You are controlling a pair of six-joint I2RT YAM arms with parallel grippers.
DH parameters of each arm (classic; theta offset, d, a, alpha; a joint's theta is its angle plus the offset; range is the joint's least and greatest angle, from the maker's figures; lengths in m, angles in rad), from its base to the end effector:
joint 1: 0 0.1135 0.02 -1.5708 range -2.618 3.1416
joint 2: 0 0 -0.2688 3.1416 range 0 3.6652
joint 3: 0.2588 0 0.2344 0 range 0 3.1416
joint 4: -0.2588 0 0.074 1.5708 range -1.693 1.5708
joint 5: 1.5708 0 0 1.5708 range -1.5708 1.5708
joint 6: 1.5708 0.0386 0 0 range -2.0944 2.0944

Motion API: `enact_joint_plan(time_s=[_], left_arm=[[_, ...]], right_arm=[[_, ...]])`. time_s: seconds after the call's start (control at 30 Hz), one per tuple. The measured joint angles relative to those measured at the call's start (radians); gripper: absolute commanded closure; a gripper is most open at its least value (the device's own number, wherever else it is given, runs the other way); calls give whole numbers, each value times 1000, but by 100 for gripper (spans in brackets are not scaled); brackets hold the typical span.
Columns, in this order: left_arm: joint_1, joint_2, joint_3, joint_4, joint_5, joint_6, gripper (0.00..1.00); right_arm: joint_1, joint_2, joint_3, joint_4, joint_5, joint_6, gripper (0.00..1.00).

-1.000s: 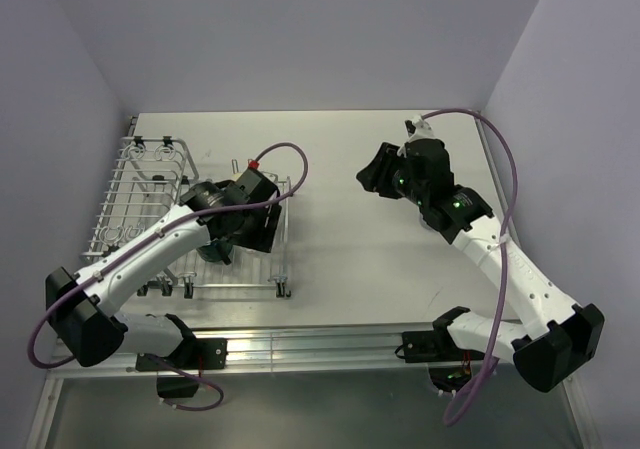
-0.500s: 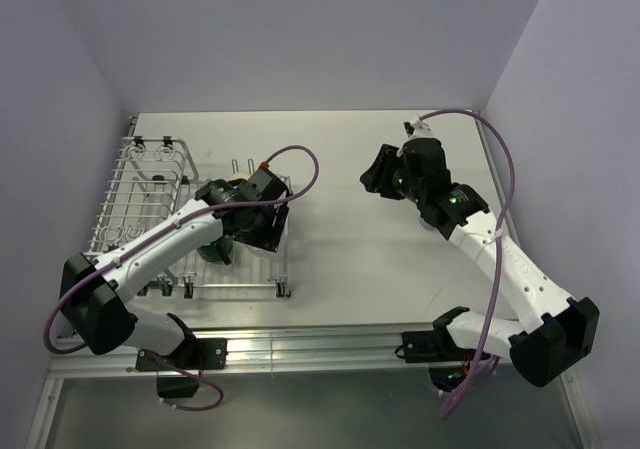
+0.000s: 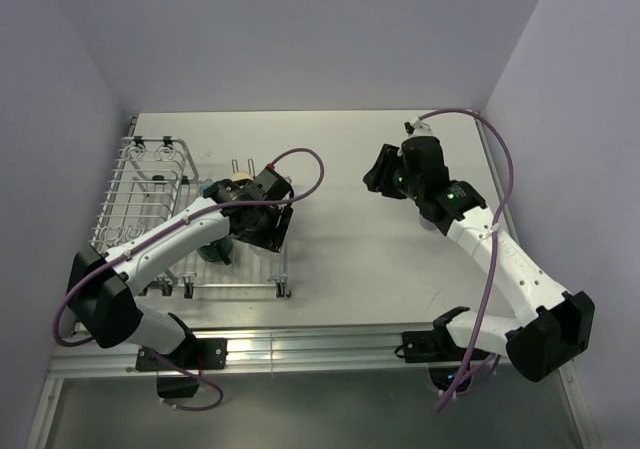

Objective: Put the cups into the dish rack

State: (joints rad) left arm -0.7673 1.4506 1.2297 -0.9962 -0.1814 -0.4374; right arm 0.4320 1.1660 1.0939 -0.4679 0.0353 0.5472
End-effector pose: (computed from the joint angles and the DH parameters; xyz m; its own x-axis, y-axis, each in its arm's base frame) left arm 0.1925 -0.1760 0.2842 -0.8818 0.2717 -0.3854 0.2918 0.9565 0.0066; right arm 0.2195 0.0997 0.3462 -0.6021 0.2950 -0.7419 -0.0909 0.8979 0.4308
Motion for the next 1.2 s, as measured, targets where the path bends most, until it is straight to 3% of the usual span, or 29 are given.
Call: enact_joint_plan(time_s=[0.3,0.33,0.93,1.2], left_arm=[[0,0,-11,14,-1,7,25],[0,0,-11,14,-1,7,1],[-3,-12,-5,42,-11,6,1],[-3,-96,127,10,-55,3,1]], right_arm=[[-1,3,0,-1,2,-6,48],[-1,3,0,-1,3,-6,48],[-10,33,6,-39,75,-27,48],[-130,96,11,-80,159,-53,49]])
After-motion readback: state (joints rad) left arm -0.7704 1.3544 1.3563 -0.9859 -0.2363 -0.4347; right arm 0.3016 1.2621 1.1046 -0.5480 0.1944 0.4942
